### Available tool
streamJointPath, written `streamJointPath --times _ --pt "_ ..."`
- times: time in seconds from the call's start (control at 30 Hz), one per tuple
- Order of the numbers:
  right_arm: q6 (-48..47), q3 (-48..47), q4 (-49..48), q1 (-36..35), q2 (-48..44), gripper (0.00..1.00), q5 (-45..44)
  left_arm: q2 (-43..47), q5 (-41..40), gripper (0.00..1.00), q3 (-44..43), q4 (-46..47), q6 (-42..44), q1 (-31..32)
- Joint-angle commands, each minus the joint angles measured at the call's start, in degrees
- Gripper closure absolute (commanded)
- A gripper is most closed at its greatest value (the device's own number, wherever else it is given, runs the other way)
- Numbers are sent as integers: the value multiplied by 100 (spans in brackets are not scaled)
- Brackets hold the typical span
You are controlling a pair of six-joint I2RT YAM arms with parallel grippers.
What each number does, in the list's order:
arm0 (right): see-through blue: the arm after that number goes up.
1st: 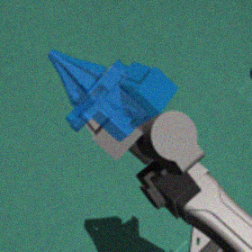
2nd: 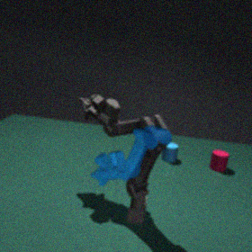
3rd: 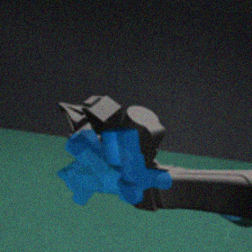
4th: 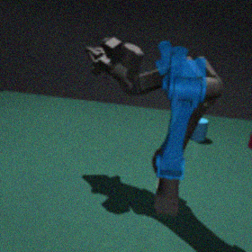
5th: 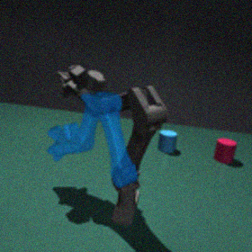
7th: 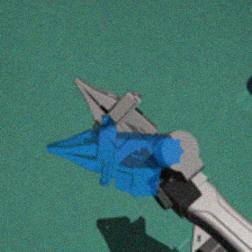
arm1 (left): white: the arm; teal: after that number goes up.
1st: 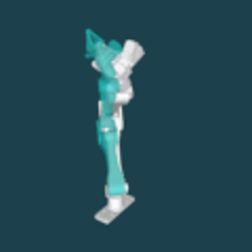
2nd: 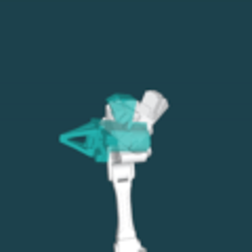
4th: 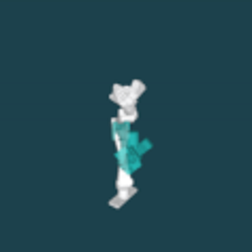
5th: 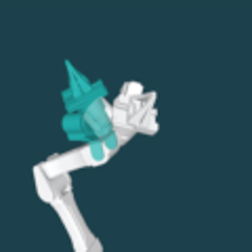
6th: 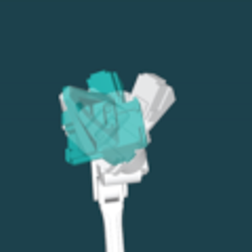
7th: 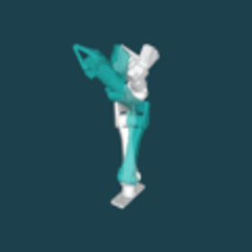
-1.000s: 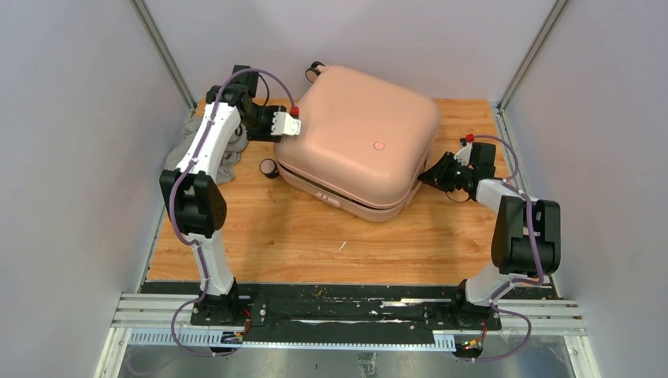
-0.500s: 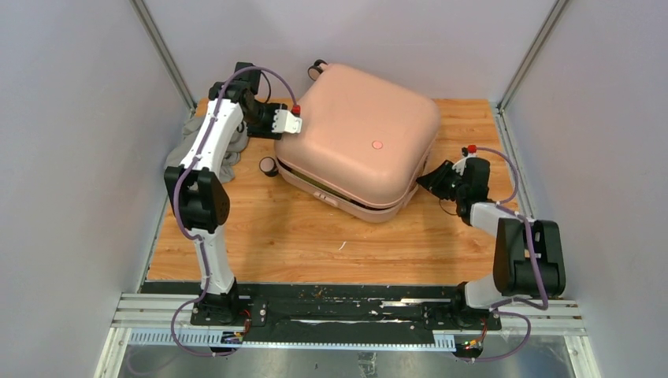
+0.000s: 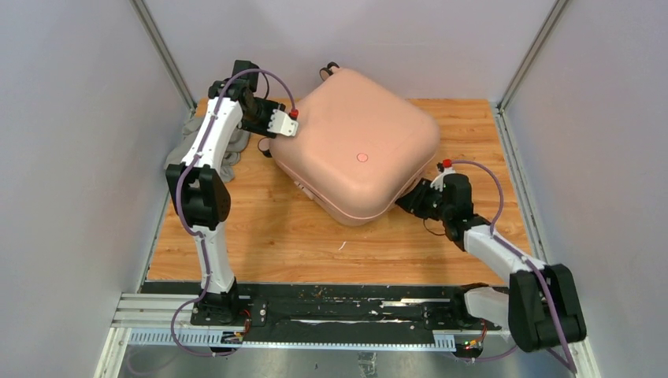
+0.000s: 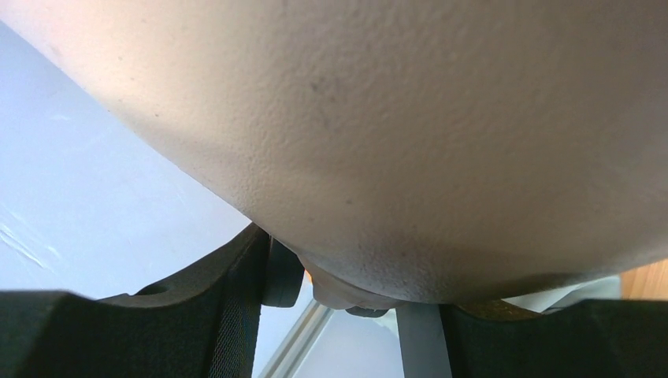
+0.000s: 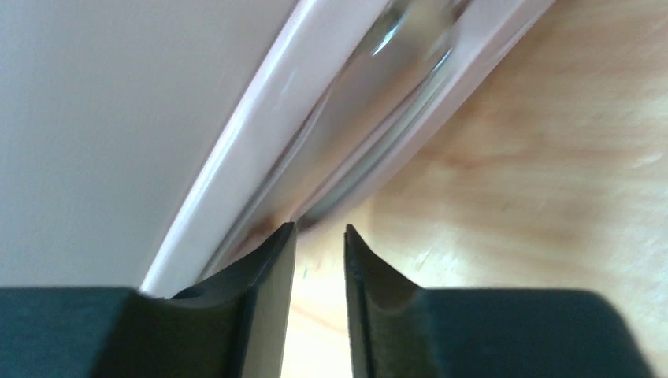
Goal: Pack the luggage
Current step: Zip the luggage at the center of the board.
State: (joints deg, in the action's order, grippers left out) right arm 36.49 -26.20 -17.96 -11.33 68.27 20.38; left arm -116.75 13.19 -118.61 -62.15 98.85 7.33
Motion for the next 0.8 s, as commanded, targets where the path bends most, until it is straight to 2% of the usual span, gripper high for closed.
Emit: streamJointPath --times 0.0,0.03,0.1,0.13,0.17,0.23,0.33,0.4,0.57,0.67,0.77 --pt "-732 135 2126 -291 -858 58 558 183 -30 100 -127 449 -106 108" --pt "-866 113 2344 -248 -1098 50 321 205 -33 100 -140 448 -92 98" --pt "-1108 124 2421 -225 -1539 41 -387 245 -25 100 -166 449 -37 93" --pt "-1174 180 2299 -229 -1712 17 -608 263 -8 100 -191 449 -14 93" --pt "-1208 226 2161 -217 -1830 8 -811 274 21 100 -231 449 -11 93" --pt "-1247 154 2084 -159 -1933 1 -1194 279 114 100 -336 441 -109 93" --pt "-1265 -142 2136 8 -1852 0 -1638 317 175 100 -290 445 -183 93" --pt "-1073 -309 2097 184 -1666 0 -1585 290 188 100 -324 447 -377 93" --pt "-1097 -378 1313 274 -1065 1 -1458 -24 349 100 -889 509 -1413 -27" --pt "-1137 -509 879 409 -678 14 -1108 -95 481 100 -991 882 -2159 -97" --pt "-1284 -617 330 439 -328 21 -894 53 714 100 -715 1113 -2259 -127"
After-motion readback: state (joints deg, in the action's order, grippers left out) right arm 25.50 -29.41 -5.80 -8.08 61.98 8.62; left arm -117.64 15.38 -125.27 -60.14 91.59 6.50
